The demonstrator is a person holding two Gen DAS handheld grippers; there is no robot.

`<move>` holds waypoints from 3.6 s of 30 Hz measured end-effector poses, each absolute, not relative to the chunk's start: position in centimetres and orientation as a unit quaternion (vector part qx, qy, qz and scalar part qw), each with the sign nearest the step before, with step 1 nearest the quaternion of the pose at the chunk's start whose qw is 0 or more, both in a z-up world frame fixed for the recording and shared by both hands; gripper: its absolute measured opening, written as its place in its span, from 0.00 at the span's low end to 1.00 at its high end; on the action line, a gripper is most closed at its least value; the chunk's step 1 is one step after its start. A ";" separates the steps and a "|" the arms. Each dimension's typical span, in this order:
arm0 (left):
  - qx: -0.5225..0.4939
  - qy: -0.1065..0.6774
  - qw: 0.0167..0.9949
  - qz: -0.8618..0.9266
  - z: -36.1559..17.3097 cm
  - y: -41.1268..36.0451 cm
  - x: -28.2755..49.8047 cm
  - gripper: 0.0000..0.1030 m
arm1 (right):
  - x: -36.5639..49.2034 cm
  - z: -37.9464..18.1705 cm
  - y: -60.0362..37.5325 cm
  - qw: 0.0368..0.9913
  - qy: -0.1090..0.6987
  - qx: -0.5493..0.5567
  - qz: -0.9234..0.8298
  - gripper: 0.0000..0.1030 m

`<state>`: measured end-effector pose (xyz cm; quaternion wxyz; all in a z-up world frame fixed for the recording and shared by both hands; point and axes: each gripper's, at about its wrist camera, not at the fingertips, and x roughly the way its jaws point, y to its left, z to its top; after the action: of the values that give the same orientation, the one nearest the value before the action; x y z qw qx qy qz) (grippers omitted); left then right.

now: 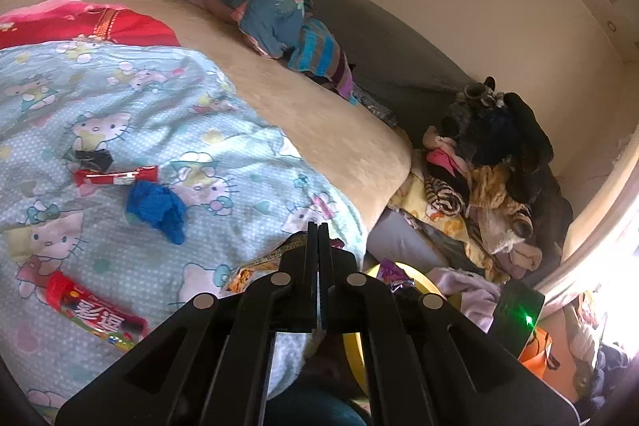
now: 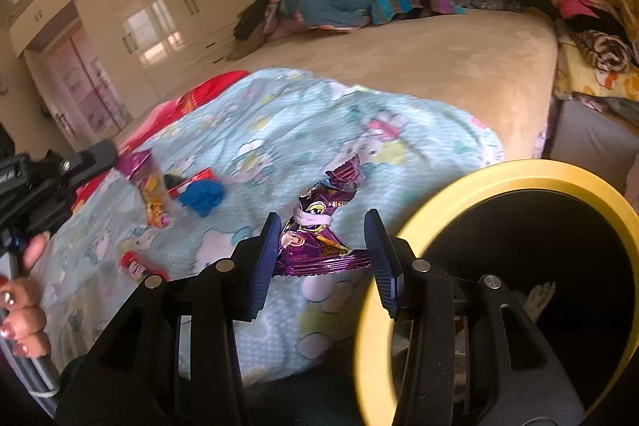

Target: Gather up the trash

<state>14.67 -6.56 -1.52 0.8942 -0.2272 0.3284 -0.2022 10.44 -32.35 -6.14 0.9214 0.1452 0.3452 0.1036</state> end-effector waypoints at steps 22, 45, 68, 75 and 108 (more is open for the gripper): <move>-0.177 0.352 0.879 -0.270 -1.8 -13.5 13.5 0.00 | 10.2 -5.9 -41.0 0.923 0.335 0.191 0.020 0.35; -0.099 0.396 0.847 -0.340 -4.8 -23.2 11.9 0.00 | 10.2 -6.2 -49.0 0.904 0.363 0.228 -0.006 0.36; -0.104 0.409 0.844 -0.331 -6.8 -23.3 12.0 0.92 | 10.5 -6.7 -48.8 0.893 0.389 0.225 0.014 0.70; -0.084 0.372 0.879 -0.285 -5.0 -21.2 11.9 0.94 | 10.5 -5.8 -47.7 0.904 0.377 0.201 0.003 0.73; -0.103 0.285 0.944 -0.128 -0.2 -9.8 12.3 0.94 | 8.8 -2.2 -35.7 0.933 0.320 0.112 0.118 0.76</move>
<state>12.34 -9.80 -0.23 0.9444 -0.1028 0.2851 -0.1275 8.76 -35.70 -2.20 0.9333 0.1117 0.3203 0.1179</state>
